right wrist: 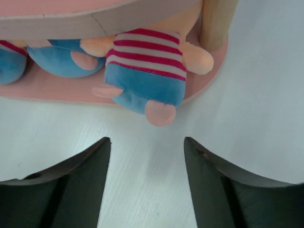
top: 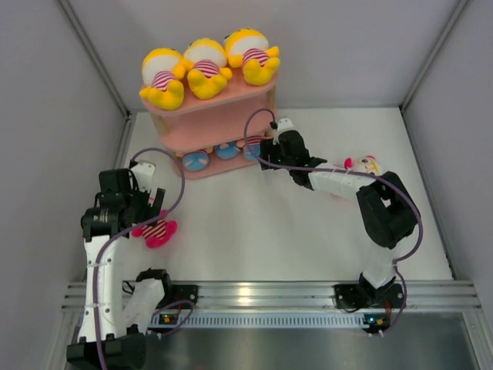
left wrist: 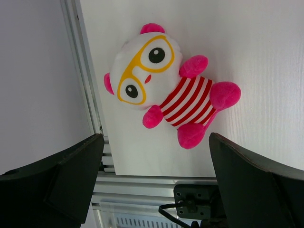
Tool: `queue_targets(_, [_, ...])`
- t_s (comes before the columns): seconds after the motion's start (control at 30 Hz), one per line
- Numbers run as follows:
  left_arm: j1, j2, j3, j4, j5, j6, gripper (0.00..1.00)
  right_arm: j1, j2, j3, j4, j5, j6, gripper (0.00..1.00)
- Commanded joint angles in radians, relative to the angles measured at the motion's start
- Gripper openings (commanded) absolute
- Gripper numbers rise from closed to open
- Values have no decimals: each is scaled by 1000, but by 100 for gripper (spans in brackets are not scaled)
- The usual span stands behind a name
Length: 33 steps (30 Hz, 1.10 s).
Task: Place and organize the stuffed toys onto the shelf
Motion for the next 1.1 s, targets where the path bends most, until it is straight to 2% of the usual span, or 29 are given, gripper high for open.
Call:
queue_targets(0.0, [-3,-15,6,0,13,9,99,-33,-18,-20,136,-78,107,63])
queue_targets(0.2, [-3,-13,3,0,1,15,99,-102,88,1,202,-193,249,36])
queue_targets(0.23, [-3,-13,3,-1,1,13,99,-111,100,7,233,-231,265,28])
queue_targets(0.33, [-3,-10,4,0,4,15,99,-134,140,42,245,-269,298,21])
queue_targets(0.8, [-3,-2,-2,-1,1,15,99,-145,243,190,181,-224,298,22])
queue_targets(0.93, [-3,-5,-5,0,-7,18,99,-147,217,146,181,-205,292,23])
queue_targets(1.07, [-3,-7,-11,0,-7,18,99,-159,119,64,153,-175,252,32])
